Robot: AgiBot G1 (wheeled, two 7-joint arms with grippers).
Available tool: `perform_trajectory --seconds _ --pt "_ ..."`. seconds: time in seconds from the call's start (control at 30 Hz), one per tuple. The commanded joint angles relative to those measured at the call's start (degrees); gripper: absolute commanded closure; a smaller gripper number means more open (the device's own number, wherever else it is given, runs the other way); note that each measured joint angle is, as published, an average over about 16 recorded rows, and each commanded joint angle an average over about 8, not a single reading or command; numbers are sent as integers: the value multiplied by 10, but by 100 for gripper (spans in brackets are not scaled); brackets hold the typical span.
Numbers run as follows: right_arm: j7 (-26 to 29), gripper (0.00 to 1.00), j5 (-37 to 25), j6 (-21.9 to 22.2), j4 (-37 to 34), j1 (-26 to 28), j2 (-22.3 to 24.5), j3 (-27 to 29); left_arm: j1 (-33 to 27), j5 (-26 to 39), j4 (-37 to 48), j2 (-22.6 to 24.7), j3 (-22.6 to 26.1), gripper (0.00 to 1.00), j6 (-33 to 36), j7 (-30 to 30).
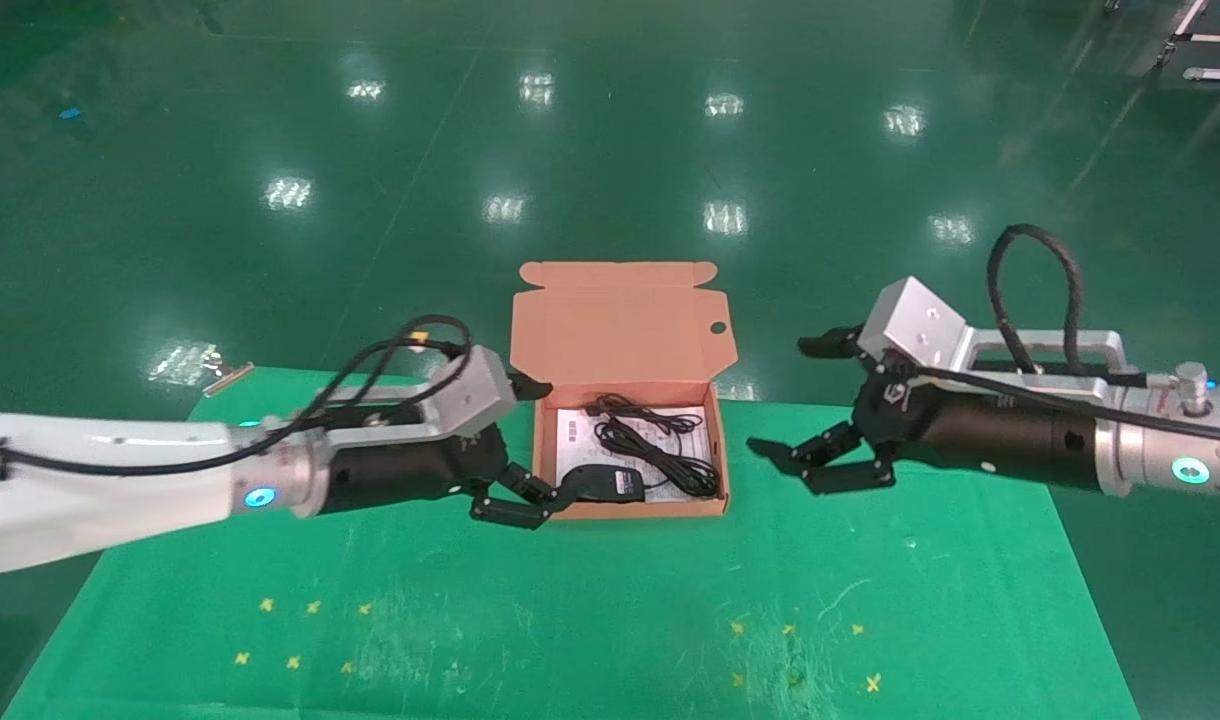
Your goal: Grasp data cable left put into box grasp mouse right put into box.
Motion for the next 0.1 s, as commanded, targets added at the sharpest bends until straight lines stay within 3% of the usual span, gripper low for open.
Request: perform_trajectory --seconds 0.03,0.1 --pt "-8 0 36 -34 8 -25 5 32 20 -39 -21 -26 -31 0 38 -6" --pt "-10 0 46 -43 10 -32 7 40 25 -50 -27 -33 -40 0 49 -8"
